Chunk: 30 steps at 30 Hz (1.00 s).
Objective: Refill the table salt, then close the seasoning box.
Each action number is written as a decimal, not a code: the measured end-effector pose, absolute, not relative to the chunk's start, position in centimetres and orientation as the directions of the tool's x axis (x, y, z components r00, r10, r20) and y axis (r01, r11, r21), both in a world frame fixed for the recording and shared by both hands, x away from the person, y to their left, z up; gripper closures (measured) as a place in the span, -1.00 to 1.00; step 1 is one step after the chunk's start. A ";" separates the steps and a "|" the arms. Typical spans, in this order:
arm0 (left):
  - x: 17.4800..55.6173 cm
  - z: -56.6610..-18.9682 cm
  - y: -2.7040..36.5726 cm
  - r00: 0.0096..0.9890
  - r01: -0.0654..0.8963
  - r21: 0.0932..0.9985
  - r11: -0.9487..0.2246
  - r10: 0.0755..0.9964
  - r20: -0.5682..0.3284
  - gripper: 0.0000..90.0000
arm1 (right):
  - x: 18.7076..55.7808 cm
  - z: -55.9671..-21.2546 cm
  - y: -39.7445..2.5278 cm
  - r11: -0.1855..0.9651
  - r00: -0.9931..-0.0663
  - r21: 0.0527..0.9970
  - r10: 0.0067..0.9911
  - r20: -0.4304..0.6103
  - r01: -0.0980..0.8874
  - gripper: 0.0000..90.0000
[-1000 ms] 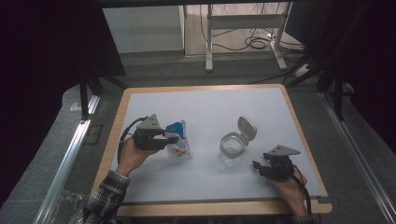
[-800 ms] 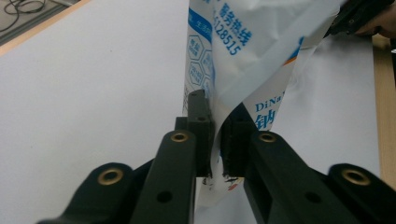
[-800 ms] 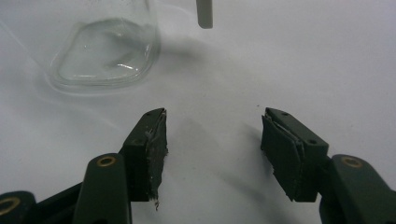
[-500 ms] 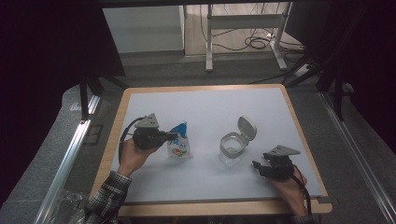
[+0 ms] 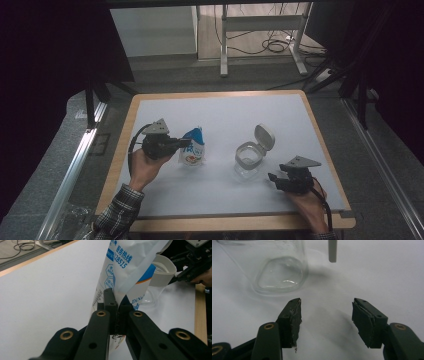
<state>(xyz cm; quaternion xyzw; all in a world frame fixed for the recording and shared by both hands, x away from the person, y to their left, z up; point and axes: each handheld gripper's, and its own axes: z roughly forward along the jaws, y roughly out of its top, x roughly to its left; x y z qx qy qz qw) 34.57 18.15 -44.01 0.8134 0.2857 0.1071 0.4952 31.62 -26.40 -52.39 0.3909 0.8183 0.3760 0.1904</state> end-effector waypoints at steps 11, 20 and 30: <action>33.2 -42.9 17.0 0.815 0.367 0.865 -0.342 0.567 -0.122 1.00 | 30.4 -52.1 -25.6 0.421 -0.653 0.765 0.758 -0.001 0.487 -0.13; 32.7 -42.7 15.9 0.817 0.377 0.858 -0.349 0.561 -0.131 1.00 | 29.5 -52.0 -24.8 0.442 -0.677 0.762 0.736 -0.006 0.473 -0.16; 32.2 -42.5 14.9 0.823 0.389 0.853 -0.348 0.548 -0.152 1.00 | 28.9 -52.1 -23.6 0.466 -0.709 0.751 0.705 0.004 0.467 -0.19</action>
